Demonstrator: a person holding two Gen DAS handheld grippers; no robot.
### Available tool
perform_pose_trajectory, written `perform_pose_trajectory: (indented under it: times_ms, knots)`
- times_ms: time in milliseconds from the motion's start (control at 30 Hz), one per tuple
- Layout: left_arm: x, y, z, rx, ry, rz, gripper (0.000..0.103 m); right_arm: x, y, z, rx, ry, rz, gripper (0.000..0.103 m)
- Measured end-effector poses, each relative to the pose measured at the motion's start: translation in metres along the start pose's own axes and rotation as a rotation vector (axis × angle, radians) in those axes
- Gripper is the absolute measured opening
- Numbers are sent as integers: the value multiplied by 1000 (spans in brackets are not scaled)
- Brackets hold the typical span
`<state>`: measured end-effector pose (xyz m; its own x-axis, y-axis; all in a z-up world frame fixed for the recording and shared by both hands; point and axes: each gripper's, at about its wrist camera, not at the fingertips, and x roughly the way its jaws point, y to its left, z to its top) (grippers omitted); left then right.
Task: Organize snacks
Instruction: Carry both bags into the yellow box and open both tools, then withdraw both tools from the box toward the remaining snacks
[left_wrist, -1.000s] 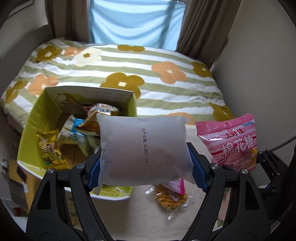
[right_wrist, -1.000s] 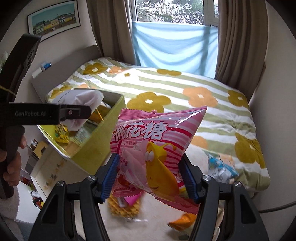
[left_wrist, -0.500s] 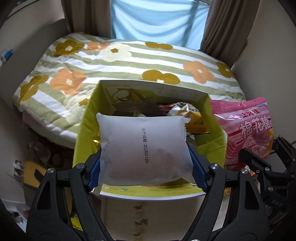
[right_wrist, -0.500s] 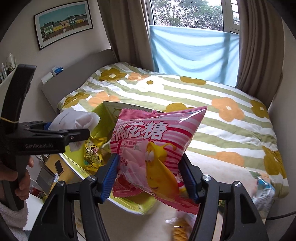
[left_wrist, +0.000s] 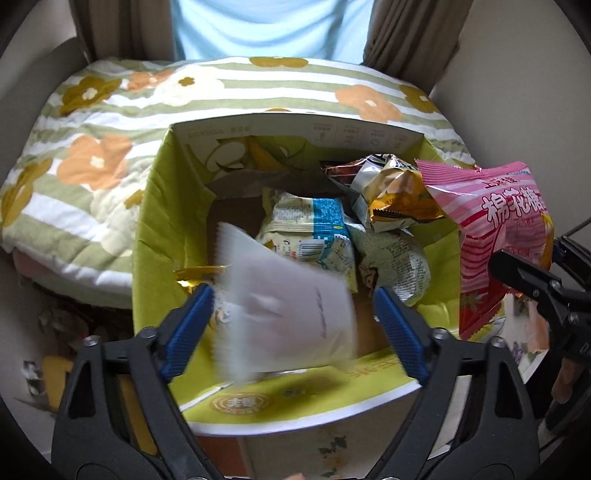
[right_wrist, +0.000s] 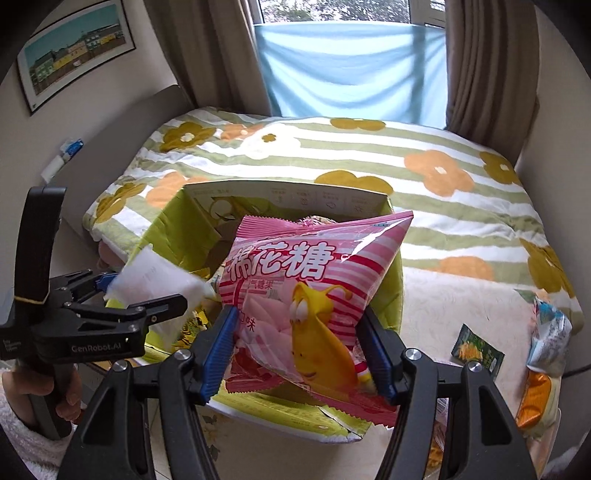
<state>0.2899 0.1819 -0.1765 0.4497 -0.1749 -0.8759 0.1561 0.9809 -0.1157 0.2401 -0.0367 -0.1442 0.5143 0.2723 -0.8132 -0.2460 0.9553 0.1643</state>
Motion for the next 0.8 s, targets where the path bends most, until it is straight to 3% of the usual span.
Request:
perform_pose_trajectory:
  times_ms: [233, 467, 533, 633, 800]
  knots:
    - [-13, 19, -7, 22, -14, 75, 98, 14, 6, -4, 23, 39, 35, 61]
    - [-13, 34, -10, -2, -2, 77, 98, 34, 22, -4, 37, 59, 71, 63]
    - [-12, 36, -10, -12, -5, 72, 98, 35, 28, -4, 26, 46, 93, 70]
    - [-13, 38, -10, -27, -8, 73, 98, 30, 38, -7, -13, -10, 90, 95]
    - [-16, 40, -11, -47, -11, 72, 98, 32, 36, -7, -23, -16, 82, 96]
